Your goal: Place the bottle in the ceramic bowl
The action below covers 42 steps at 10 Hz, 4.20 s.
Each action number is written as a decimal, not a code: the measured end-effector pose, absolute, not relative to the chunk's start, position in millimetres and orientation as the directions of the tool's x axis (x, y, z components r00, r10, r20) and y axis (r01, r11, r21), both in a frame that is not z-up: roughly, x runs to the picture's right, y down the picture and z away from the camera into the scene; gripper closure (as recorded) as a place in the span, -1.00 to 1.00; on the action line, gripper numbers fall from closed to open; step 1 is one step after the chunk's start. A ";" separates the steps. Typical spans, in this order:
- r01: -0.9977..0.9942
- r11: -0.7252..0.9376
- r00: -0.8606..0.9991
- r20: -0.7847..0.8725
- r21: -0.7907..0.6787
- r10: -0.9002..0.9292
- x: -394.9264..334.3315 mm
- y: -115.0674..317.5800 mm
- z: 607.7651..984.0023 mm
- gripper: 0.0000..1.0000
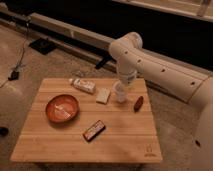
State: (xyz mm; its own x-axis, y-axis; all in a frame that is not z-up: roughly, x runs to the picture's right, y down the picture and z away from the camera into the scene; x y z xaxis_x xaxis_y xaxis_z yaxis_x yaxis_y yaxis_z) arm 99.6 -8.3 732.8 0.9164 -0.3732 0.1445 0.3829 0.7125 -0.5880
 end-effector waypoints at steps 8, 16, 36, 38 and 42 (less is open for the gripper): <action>0.500 0.663 0.859 0.218 -0.557 -0.464 26.6 -33.5 765.2 0.12; 0.583 0.598 0.800 0.261 -0.551 -0.540 20.5 -38.8 789.0 0.53; 0.752 0.483 0.653 0.405 -0.449 -0.639 -60.5 -29.3 900.4 -0.31; 0.754 0.488 0.653 0.418 -0.440 -0.632 -62.3 -26.0 906.9 -0.31; 0.760 0.482 0.648 0.441 -0.436 -0.621 -63.7 -8.3 927.1 -0.31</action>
